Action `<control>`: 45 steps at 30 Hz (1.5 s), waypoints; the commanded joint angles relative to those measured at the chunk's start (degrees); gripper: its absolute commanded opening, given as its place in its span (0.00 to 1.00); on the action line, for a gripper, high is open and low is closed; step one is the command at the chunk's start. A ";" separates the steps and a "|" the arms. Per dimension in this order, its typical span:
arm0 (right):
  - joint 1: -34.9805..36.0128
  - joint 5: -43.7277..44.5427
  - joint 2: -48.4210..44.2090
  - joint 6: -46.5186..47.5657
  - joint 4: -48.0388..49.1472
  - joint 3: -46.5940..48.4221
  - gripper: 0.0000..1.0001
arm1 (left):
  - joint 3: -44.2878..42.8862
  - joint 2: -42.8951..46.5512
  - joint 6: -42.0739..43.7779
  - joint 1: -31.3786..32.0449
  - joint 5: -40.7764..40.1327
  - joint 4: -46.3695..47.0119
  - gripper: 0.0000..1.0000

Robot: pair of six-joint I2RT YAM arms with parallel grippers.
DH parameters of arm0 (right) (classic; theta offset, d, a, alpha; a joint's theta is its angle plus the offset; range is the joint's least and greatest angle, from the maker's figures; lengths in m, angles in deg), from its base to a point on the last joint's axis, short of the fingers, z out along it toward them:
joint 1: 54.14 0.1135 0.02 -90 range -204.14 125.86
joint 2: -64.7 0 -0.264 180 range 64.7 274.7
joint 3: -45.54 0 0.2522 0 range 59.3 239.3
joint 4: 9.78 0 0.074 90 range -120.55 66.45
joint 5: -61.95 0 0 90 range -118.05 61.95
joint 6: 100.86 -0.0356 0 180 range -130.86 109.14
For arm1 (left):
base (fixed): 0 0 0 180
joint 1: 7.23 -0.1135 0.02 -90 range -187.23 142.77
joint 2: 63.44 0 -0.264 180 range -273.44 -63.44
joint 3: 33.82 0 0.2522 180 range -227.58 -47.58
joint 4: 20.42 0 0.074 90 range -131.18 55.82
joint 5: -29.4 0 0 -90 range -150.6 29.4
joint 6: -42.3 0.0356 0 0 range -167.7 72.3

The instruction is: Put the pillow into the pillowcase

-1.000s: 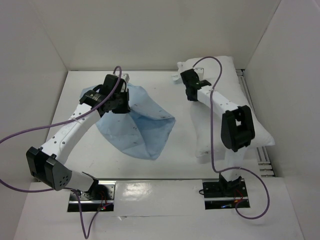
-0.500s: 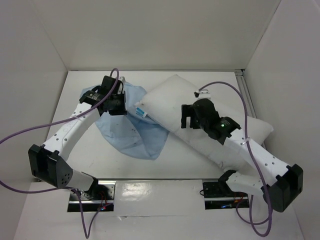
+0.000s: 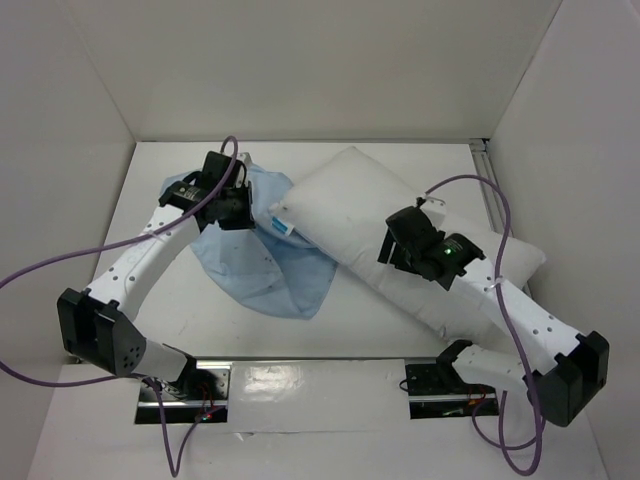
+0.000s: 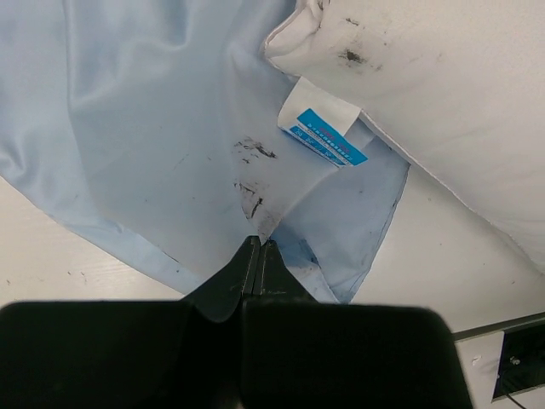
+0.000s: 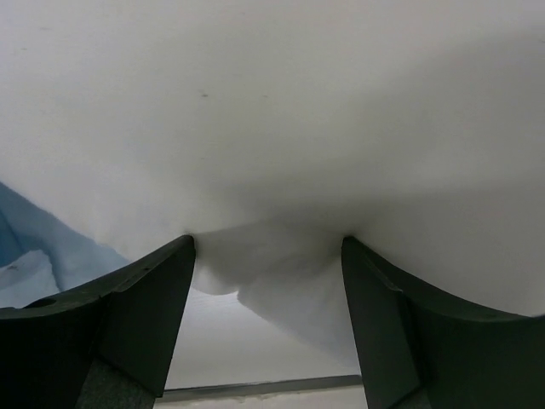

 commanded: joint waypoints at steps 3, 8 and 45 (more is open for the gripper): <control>-2.21 9.43 5.34 2.62 5.40 -3.00 0.77 | -0.60 -1.15 0.66 -0.32 1.76 1.95 0.00; -7.31 22.35 16.76 12.82 14.45 4.98 0.81 | -2.44 -1.67 1.71 -0.84 1.76 1.95 0.00; -3.82 2.85 14.68 7.04 15.01 7.09 0.00 | 0.89 1.67 2.24 -7.08 -0.53 0.90 0.00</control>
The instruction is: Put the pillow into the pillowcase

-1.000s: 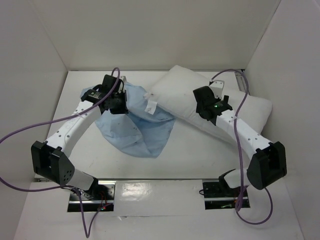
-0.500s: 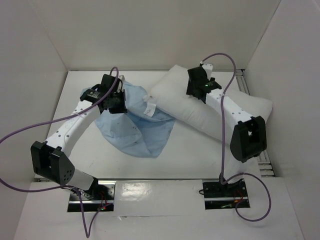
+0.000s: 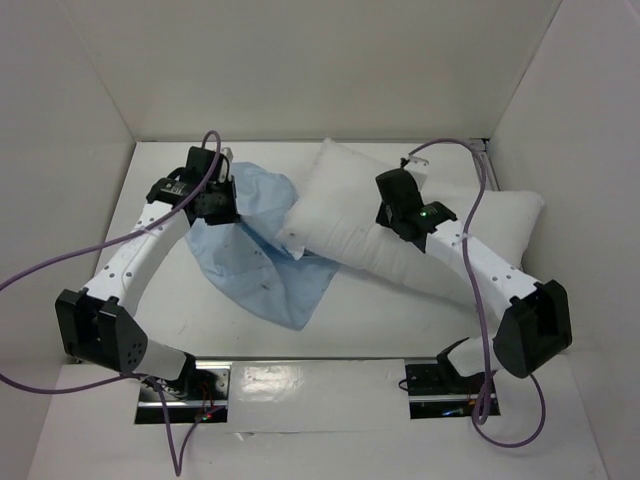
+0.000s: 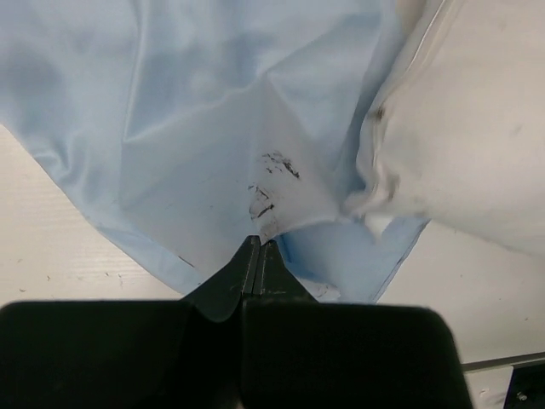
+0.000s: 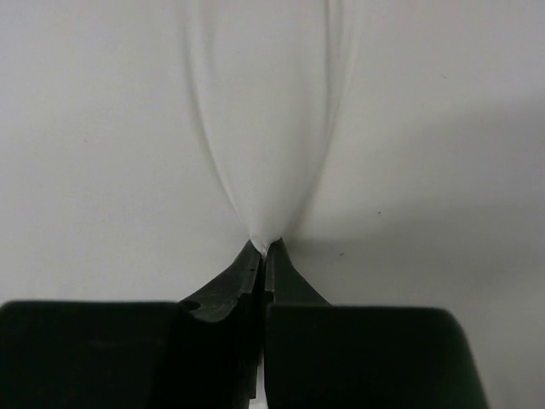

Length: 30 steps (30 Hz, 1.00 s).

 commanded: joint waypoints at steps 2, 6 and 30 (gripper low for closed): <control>4.76 1.82 -1.81 -2.45 -6.94 3.21 0.07 | 0.91 2.19 0.71 -1.05 -0.31 0.35 0.00; 6.96 2.87 4.14 1.15 -8.00 12.34 0.92 | 0.91 2.19 0.71 -1.05 0.22 0.35 0.00; 11.10 -5.30 26.16 3.00 -1.77 31.98 0.00 | 4.16 5.62 2.29 -3.78 -0.31 0.35 0.00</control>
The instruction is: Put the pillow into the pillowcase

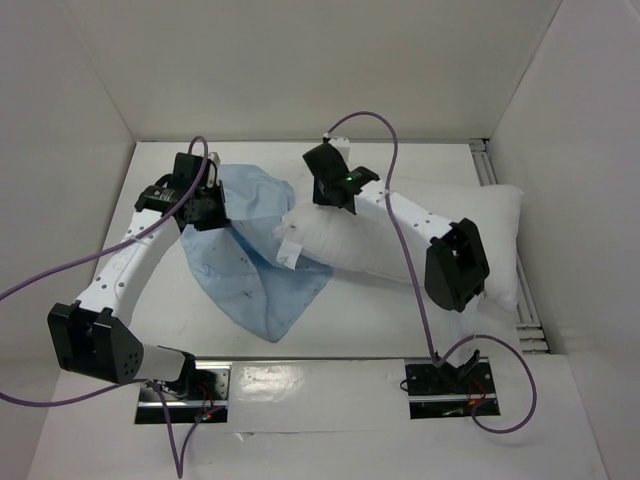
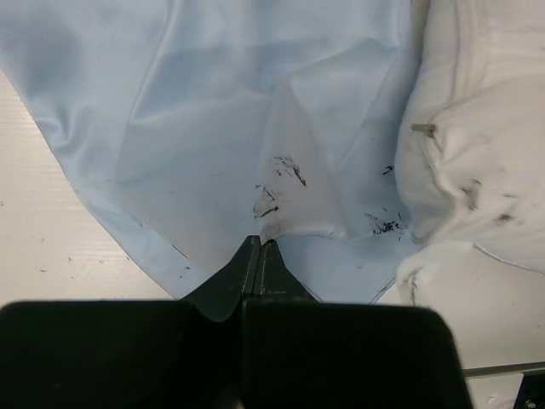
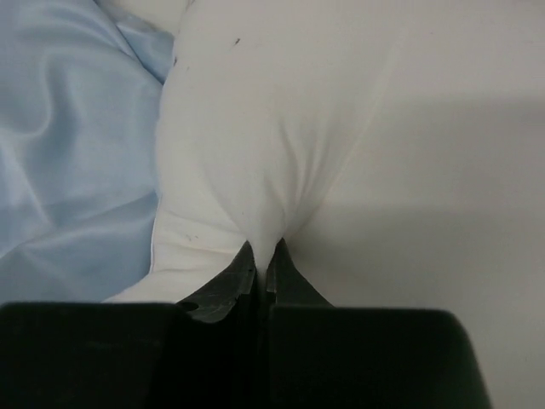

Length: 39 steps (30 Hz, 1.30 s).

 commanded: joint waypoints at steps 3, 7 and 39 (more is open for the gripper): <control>-2.08 -4.49 -13.27 1.50 3.51 -5.39 0.00 | 0.43 1.88 1.22 -0.92 0.30 0.59 0.00; -2.70 -9.59 -21.00 4.04 6.84 -10.91 0.00 | 0.43 1.36 0.08 -0.92 1.79 1.81 0.00; 13.56 -41.78 -42.90 15.40 0.16 -30.45 0.00 | -4.05 3.10 -0.10 -8.21 5.93 3.05 0.00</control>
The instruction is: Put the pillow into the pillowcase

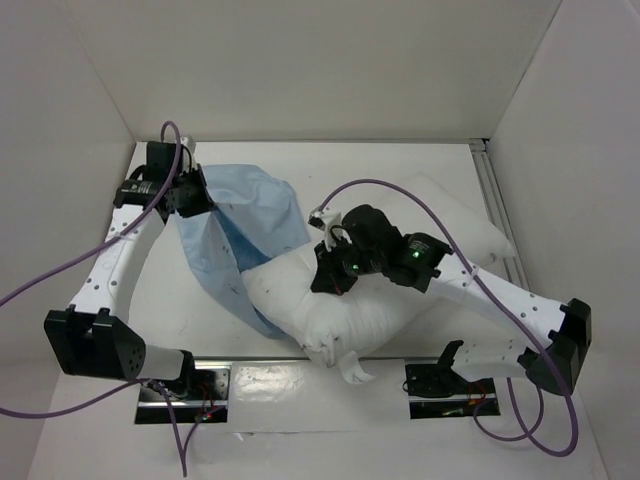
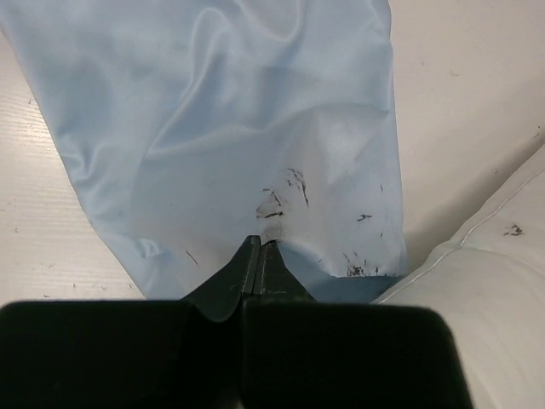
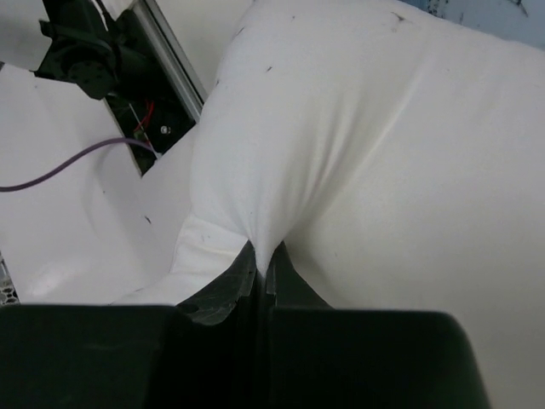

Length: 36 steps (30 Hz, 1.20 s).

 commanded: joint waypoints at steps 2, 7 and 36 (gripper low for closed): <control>0.92 5.00 1.84 -2.40 3.70 1.68 0.00 | 0.56 5.43 1.03 -0.41 1.65 0.97 0.00; 0.92 16.26 8.07 -5.75 3.72 5.09 0.00 | 2.66 9.91 1.65 -0.41 2.71 -1.83 0.00; 6.02 43.97 2.20 -25.00 4.00 -2.19 0.00 | 4.25 5.62 1.30 4.78 17.38 1.15 0.00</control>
